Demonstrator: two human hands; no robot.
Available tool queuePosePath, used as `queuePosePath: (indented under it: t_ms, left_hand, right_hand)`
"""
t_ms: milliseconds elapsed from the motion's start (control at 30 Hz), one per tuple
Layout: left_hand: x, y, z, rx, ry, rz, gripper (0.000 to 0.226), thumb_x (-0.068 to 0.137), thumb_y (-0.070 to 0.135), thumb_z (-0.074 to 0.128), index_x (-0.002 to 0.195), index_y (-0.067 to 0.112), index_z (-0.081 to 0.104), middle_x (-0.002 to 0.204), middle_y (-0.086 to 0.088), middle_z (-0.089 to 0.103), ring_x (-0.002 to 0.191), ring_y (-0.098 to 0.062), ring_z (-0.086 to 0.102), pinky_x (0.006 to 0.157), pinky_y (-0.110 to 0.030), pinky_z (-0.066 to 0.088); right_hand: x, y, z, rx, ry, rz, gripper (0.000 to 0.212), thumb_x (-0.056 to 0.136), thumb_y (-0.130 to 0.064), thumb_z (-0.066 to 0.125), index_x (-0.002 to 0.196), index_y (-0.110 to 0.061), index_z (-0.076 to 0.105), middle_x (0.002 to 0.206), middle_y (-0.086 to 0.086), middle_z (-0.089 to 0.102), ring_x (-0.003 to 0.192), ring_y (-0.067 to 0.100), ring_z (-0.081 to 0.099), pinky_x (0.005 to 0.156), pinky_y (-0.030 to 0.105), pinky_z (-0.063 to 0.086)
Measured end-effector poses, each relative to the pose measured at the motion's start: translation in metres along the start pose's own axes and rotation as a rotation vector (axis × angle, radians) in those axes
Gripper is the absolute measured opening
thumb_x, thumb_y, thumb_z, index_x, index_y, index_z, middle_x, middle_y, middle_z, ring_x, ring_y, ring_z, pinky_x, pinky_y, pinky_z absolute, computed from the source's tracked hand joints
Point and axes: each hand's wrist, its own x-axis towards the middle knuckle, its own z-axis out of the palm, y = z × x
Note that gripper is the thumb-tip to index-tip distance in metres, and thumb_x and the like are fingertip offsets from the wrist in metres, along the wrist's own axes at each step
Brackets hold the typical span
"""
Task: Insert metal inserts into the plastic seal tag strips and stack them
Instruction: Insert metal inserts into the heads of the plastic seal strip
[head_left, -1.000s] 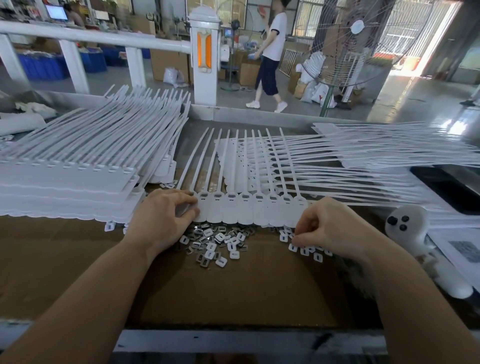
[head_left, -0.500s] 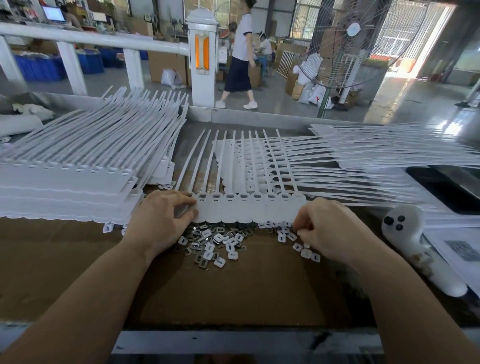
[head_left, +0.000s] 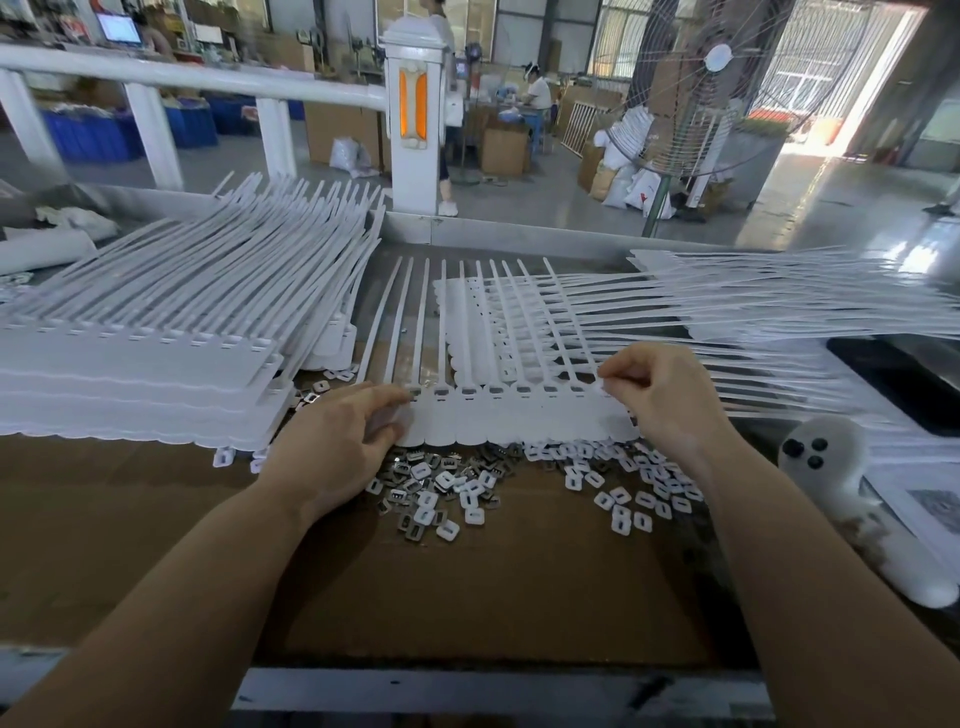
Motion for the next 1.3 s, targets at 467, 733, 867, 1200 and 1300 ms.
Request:
queuePosePath:
  t_ms: [467,733,867,1200,1300]
  left_hand:
    - [0.003,-0.005,0.000,-0.079,-0.047,0.044,0.029,0.090,0.016,0.059,0.114,0.031,0.064,0.128,0.018,0.053,0.122,0.005,0.037,0.098,-0.007,0.017]
    - [0.002,-0.004,-0.001,-0.086,-0.053,0.036,0.029,0.090,0.018,0.058,0.114,0.033,0.063,0.131,0.018,0.052,0.123,0.006,0.035,0.100,-0.011,0.018]
    - [0.002,-0.005,0.000,-0.089,-0.047,0.043,0.029,0.090,0.017,0.058,0.114,0.032,0.063,0.131,0.017,0.052,0.118,0.009,0.034,0.100,-0.010,0.018]
    - [0.002,-0.002,-0.001,-0.097,-0.040,0.031,0.029,0.089,0.016,0.059,0.114,0.031,0.064,0.130,0.016,0.053,0.126,0.000,0.038,0.102,-0.013,0.020]
    - [0.001,-0.002,-0.002,-0.094,-0.043,0.026,0.030,0.089,0.016,0.059,0.114,0.031,0.064,0.130,0.016,0.053,0.127,-0.001,0.038,0.104,-0.016,0.020]
  right_hand:
    - [0.017,-0.002,0.008,-0.137,-0.171,-0.019,0.013,0.089,-0.008,0.059,0.085,-0.016,0.068,0.090,-0.002,0.063,0.088,0.014,0.059,0.081,0.025,0.043]
    - [0.022,-0.004,0.015,-0.191,-0.184,-0.032,0.011,0.088,-0.008,0.060,0.090,-0.013,0.070,0.100,0.002,0.066,0.095,0.017,0.060,0.092,0.036,0.047]
    - [0.021,-0.001,0.017,-0.161,-0.140,-0.032,0.009,0.085,-0.007,0.065,0.089,-0.013,0.071,0.094,0.001,0.068,0.091,0.016,0.062,0.091,0.036,0.049]
    - [0.005,0.009,0.019,-0.264,-0.042,-0.158,0.022,0.093,-0.008,0.053,0.108,-0.010,0.069,0.112,0.004,0.067,0.105,0.016,0.058,0.089,0.014,0.035]
    - [0.002,0.012,0.019,-0.279,-0.061,-0.183,0.024,0.094,-0.006,0.050,0.110,-0.010,0.069,0.114,0.005,0.065,0.107,0.019,0.057,0.095,0.022,0.038]
